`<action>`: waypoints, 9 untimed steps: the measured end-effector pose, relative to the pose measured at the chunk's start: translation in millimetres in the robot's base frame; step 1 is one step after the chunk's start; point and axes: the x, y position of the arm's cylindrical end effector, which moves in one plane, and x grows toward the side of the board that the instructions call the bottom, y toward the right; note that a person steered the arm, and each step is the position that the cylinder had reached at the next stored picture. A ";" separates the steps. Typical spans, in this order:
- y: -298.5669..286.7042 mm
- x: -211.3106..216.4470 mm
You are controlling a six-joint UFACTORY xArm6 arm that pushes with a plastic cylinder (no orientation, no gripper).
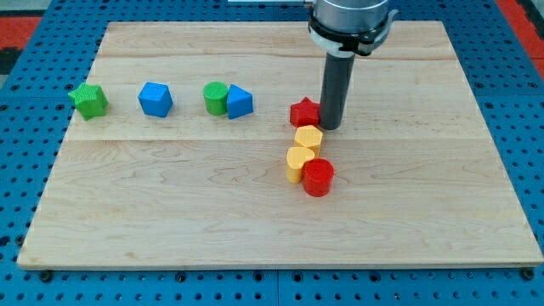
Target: Push the yellow heart along with red circle right and up abit
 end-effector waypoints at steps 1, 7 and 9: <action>42.7 20.4; -89.3 63.2; -61.4 65.3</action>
